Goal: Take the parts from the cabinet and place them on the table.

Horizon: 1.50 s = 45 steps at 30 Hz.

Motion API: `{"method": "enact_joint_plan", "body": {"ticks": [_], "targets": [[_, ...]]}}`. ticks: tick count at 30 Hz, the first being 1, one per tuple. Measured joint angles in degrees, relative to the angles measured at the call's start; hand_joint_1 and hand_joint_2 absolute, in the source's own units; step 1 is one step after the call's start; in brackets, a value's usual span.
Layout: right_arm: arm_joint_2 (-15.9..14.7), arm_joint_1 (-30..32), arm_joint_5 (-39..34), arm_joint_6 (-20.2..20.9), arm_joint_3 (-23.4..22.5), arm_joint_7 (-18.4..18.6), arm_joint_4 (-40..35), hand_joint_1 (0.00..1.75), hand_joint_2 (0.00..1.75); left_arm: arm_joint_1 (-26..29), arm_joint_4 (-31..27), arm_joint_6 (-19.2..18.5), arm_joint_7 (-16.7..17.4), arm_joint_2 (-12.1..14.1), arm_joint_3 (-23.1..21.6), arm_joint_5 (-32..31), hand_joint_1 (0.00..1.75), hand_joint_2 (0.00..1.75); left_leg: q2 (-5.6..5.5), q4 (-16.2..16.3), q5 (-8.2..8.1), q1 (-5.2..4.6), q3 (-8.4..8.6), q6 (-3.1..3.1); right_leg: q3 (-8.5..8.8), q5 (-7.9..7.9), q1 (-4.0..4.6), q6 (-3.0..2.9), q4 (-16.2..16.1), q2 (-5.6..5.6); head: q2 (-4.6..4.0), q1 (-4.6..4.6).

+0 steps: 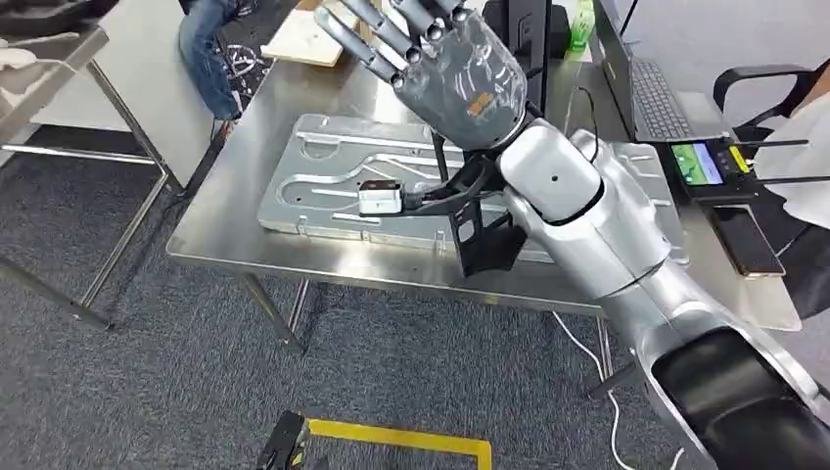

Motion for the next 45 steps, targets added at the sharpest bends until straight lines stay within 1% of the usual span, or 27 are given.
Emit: {"method": "enact_joint_plan", "body": {"ticks": [3, 6, 7, 8, 9, 11, 12, 13, 16, 18, 19, 21, 22, 23, 25, 26, 27, 29, 31, 33, 34, 37, 38, 39, 42, 43, 45], "targets": [[0.0, 0.01, 0.37, -0.09, -0.33, 0.04, 0.0, 0.0, 1.75, 0.2, 0.0, -0.02, -0.2, 0.07, -0.02, 0.11, 0.0, 1.75, -0.32, -1.02, 0.37, 0.41, 0.88, 1.06, -0.03, -0.94, -0.33, 1.01, 1.09, 0.03, 0.0, 0.02], [-0.04, -0.01, 0.52, -0.15, -0.85, 0.11, 0.07, 0.0, 1.75, 0.15, 0.0, -0.04, -0.31, 0.07, -0.04, 0.11, 0.0, 1.75, -0.39, -1.02, 0.01, 0.39, 1.18, 1.75, -6.67, -6.29, -0.43, 1.65, 13.14, 0.38, 0.0, 0.02], [-0.04, 0.14, 0.52, -0.13, -0.85, 0.11, 0.07, 0.0, 1.75, 0.17, 0.0, -0.04, -0.28, 0.09, -0.04, 0.13, 0.0, 1.75, -0.44, -0.96, -0.16, 0.38, 1.26, 1.79, -8.82, -6.97, -0.43, 1.76, 16.47, 0.39, 0.0, 0.04], [-0.04, 0.24, 0.52, -0.13, -0.85, 0.11, 0.09, 0.0, 1.75, 0.2, 0.0, -0.02, -0.28, 0.11, -0.04, 0.13, 0.0, 1.75, -0.56, -0.87, -0.42, 0.38, 1.42, 1.79, -9.96, -6.07, -0.45, 1.78, 17.35, 0.39, 0.0, 0.02], [-0.04, 0.25, 0.52, -0.11, -0.85, 0.11, 0.11, 0.0, 1.75, 0.21, 0.0, -0.02, -0.28, 0.11, -0.04, 0.15, 0.0, 1.75, -0.69, -0.78, -0.71, 0.39, 1.74, 1.72, -9.33, -3.73, -0.49, 1.71, 15.08, 0.39, 0.0, 0.04], [-0.07, 0.21, 0.52, -0.11, -0.98, 0.11, 0.13, 0.0, 1.75, 0.2, 0.0, -0.02, -0.28, 0.11, -0.04, 0.13, 0.0, 1.75, -1.05, -0.68, -1.45, 0.38, 2.72, 1.5, -5.3, 2.13, -0.48, 1.31, 5.85, 0.42, 0.0, 0.04], [-0.07, 0.21, 0.54, -0.11, -1.03, 0.11, 0.13, 0.0, 1.75, 0.23, 0.0, -0.02, -0.28, 0.09, -0.07, 0.15, 0.0, 1.75, -1.09, -0.67, -1.93, 0.39, 3.06, 1.23, -3.46, 3.64, -0.37, 0.89, 1.14, 0.53, 0.0, 0.04], [-0.11, 0.13, 0.55, -0.13, -1.03, 0.09, 0.15, 0.0, 1.75, 0.09, 0.0, -0.02, -0.28, 0.09, -0.04, 0.15, 0.0, 1.75, -1.15, -0.42, -2.24, -0.09, 3.03, 0.8, -2.49, 2.75, 0.02, 0.65, 0.27, 0.69, 0.0, 0.04], [-0.11, 0.17, 0.55, -0.13, -1.03, 0.09, 0.15, 0.0, 1.75, -0.02, 0.0, 0.0, -0.22, 0.11, -0.07, 0.15, 0.0, 1.75, -1.14, -1.03, -2.46, 0.11, 3.4, 0.11, -2.49, 2.13, 0.19, -0.24, 0.19, 0.73, 0.0, 0.0], [-0.17, 0.1, 0.55, -0.13, -1.18, 0.08, 0.15, 0.0, 1.75, 0.04, 0.0, 0.02, -0.26, 0.24, -0.07, 0.15, 0.0, 1.75, -0.88, 0.03, -3.41, 0.1, 3.45, -0.65, -1.41, 1.97, -0.47, -0.91, -0.65, 0.66, 0.0, 0.04], [-0.13, 0.0, 0.57, -0.13, -1.18, 0.09, 0.15, 0.0, 1.75, -0.02, 0.0, 0.02, -0.26, 0.24, -0.07, 0.15, 0.0, 1.75, -0.67, 3.0, -4.75, 0.15, 2.07, -0.85, -1.01, 1.73, -0.5, -1.38, -0.71, 0.56, 0.0, -0.04], [-0.13, 0.07, 0.66, -0.11, -1.16, 0.0, 0.2, 0.0, 1.75, -0.04, 0.0, 0.0, -0.26, 0.24, -0.07, 0.15, 0.0, 1.75, -0.55, 12.53, -8.27, 0.4, -3.3, -1.21, -0.44, 1.18, -0.34, -1.73, -0.68, 0.55, 0.0, -0.02], [-0.13, 0.11, 0.68, -0.11, -1.16, -0.02, 0.31, 0.0, 1.75, 0.06, 0.0, 0.02, -0.26, 0.24, -0.07, 0.15, 0.0, 1.75, -0.54, 16.39, -8.93, 0.4, -5.91, -1.32, -0.17, 0.89, -0.31, -1.76, -0.63, 0.56, 0.0, 0.0], [-0.13, 0.17, 0.68, -0.09, -1.16, -0.04, 0.39, 0.0, 1.75, 0.17, 0.0, 0.02, -0.26, 0.24, -0.07, 0.15, 0.0, 1.75, -0.53, 17.45, -8.21, 0.4, -7.18, -1.34, 0.14, 0.57, -0.29, -1.7, -0.55, 0.61, 0.0, -0.02], [-0.13, 0.2, 0.68, -0.09, -1.16, -0.15, 0.48, 0.0, 1.75, 0.24, 0.0, 0.02, -0.26, 0.24, -0.07, 0.15, 0.0, 1.75, -0.52, 11.72, -2.67, 0.4, -5.79, -1.02, 1.21, -0.24, -0.25, -1.61, -0.42, 0.67, 0.0, -0.02], [-0.13, 0.15, 0.68, -0.09, -1.16, -0.15, 0.48, 0.0, 1.75, 0.2, 0.0, 0.02, -0.26, 0.26, -0.07, 0.17, 0.0, 1.75, -0.48, 5.95, 1.02, 0.37, -3.49, -0.65, 1.99, -0.8, -0.21, -1.44, -0.43, 0.69, 0.0, -0.02], [-0.13, 0.14, 0.68, -0.09, -1.16, -0.15, 0.48, 0.0, 1.75, 0.2, 0.0, 0.02, -0.26, 0.26, -0.07, 0.17, 0.0, 1.75, -0.41, 1.21, 3.23, 0.09, -1.71, 0.02, 2.42, -1.27, -0.25, -1.32, -0.61, 0.66, 0.0, 0.0], [-0.15, -0.1, 0.68, -0.09, -1.16, -0.33, 0.57, 0.0, 1.75, -0.12, 0.0, 0.02, -0.26, 0.33, -0.07, 0.22, 0.0, 1.75, -0.15, -0.95, 1.27, -0.31, -0.17, 0.57, 2.6, -1.76, -0.04, -0.53, -0.61, 0.73, 0.0, 0.04], [-0.15, -0.02, 0.63, -0.07, -1.14, -0.52, 0.68, 0.0, 1.75, -0.02, 0.0, 0.02, -0.28, 0.33, -0.07, 0.22, 0.0, 1.75, -0.23, -1.43, 1.15, -0.28, -0.13, 0.89, 2.84, -1.1, 0.06, 0.17, -0.19, 0.67, 0.0, 0.06], [-0.15, -0.17, 0.57, -0.07, -1.16, -0.57, 0.66, 0.0, 1.75, 0.05, 0.0, 0.02, -0.31, 0.28, -0.09, 0.29, 0.0, 1.75, -0.43, -2.1, 1.15, 0.15, 1.29, 1.36, 2.66, -2.16, -0.27, 0.6, 1.27, 0.64, 0.0, 0.09], [-0.15, -0.51, 0.55, -0.07, -1.16, -0.57, 0.68, 0.0, 1.75, -0.07, 0.0, 0.02, -0.37, 0.28, -0.09, 0.31, 0.0, 1.75, -0.45, -2.1, 0.96, 0.19, 1.53, 1.68, 1.24, -3.3, -0.25, 0.85, 3.7, 0.7, 0.0, 0.15], [-0.15, -0.46, 0.52, -0.04, -1.11, -0.63, 0.92, 0.0, 1.75, -0.26, 0.0, 0.04, -0.35, 0.26, -0.09, 0.31, 0.0, 1.75, -0.44, -2.02, 0.25, 0.22, 2.12, 1.99, -6.58, -7.79, -0.55, 1.6, 15.3, 0.7, 0.0, 0.13], [-0.15, -0.28, 0.5, 0.04, -1.11, -0.66, 1.03, 0.0, 1.75, -0.16, 0.0, 0.11, -0.35, 0.26, -0.09, 0.33, 0.0, 1.75, -0.49, -1.99, -0.09, 0.29, 2.49, 1.89, -7.98, -7.25, -0.71, 1.88, 16.33, 0.68, 0.0, 0.13], [-0.15, -0.15, 0.46, 0.13, -1.11, -0.66, 1.09, 0.0, 1.75, -0.03, 0.0, 0.15, -0.33, 0.26, -0.09, 0.33, 0.0, 1.75, -0.63, -1.96, -0.52, 0.33, 3.04, 1.76, -7.99, -5.16, -0.89, 1.99, 14.67, 0.68, 0.0, 0.15], [-0.24, -0.3, 0.37, 0.13, -1.11, -0.66, 1.33, 0.0, 1.75, 0.02, 0.0, 0.5, 0.13, 0.15, -0.09, 0.59, 0.0, 1.75, -0.87, -1.67, -1.99, 0.46, 4.79, 1.16, -3.34, 4.8, -1.08, 1.79, 0.82, 0.64, 0.0, 0.15], [-0.39, -0.36, 0.35, 0.13, -1.09, -0.66, 1.46, 0.0, 1.75, -0.03, 0.0, 0.59, 0.18, 0.13, -0.09, 0.7, 0.0, 1.75, -0.85, -1.5, -2.28, 0.31, 4.85, 0.76, -3.21, 3.0, -0.57, 1.42, 0.13, 0.67, 0.0, 0.15], [-0.33, -0.37, 0.35, 0.15, -0.94, -0.66, 1.49, 0.0, 1.75, -0.27, 0.0, 0.79, 0.24, 0.15, -0.09, 0.76, 0.0, 1.75, -0.78, -1.54, -2.8, 0.36, 4.58, 0.02, -3.05, 3.45, -0.32, 0.28, -0.27, 0.77, 0.0, 0.15]]}}
